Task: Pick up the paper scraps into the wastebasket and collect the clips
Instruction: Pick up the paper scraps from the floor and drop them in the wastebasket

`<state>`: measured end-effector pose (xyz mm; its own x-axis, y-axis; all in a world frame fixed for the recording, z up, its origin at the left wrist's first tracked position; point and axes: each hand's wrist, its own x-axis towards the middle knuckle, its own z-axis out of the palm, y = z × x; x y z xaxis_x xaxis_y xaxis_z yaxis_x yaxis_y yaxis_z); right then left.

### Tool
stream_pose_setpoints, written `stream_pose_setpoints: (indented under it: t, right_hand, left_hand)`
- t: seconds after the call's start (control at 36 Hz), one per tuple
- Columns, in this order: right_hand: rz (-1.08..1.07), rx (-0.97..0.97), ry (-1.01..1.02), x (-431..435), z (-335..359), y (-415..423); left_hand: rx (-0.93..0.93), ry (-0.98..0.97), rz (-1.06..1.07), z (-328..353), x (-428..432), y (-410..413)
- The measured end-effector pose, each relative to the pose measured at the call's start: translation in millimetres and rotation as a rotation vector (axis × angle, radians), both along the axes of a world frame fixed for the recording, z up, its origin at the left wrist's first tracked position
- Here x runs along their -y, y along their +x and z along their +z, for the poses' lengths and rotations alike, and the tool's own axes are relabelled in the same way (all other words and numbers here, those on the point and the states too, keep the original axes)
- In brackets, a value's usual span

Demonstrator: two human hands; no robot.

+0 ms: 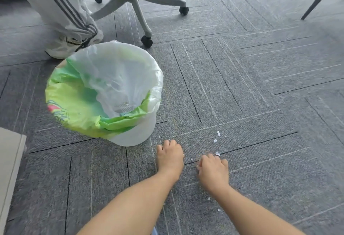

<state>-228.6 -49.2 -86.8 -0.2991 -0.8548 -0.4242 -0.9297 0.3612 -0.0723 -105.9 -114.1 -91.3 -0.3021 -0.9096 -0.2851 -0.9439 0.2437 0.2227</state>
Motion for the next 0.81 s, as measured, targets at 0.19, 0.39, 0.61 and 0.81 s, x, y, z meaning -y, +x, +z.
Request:
stream_pose_setpoints:
  t: [0.19, 0.39, 0.61, 0.81]
  right_hand:
    - [-0.18, 0.126, -0.043, -19.8, 23.2, -10.7]
    - [-0.208, 0.361, -0.295, 17.4, 89.4, -12.8]
    - [0.074, 0.472, -0.568, 79.3, 218.2, 28.2]
    - [0.271, 0.369, -0.666, 125.2, 249.1, 87.7]
  left_hand:
    - [-0.063, 0.068, -0.02, 18.8, -18.5, 19.4]
    - [-0.113, -0.209, -0.45, 104.9, -36.8, 38.5]
    - [-0.261, -0.527, -0.299, 217.3, 18.7, 86.6]
    - [-0.217, -0.597, -0.049, 248.7, 58.3, 141.0]
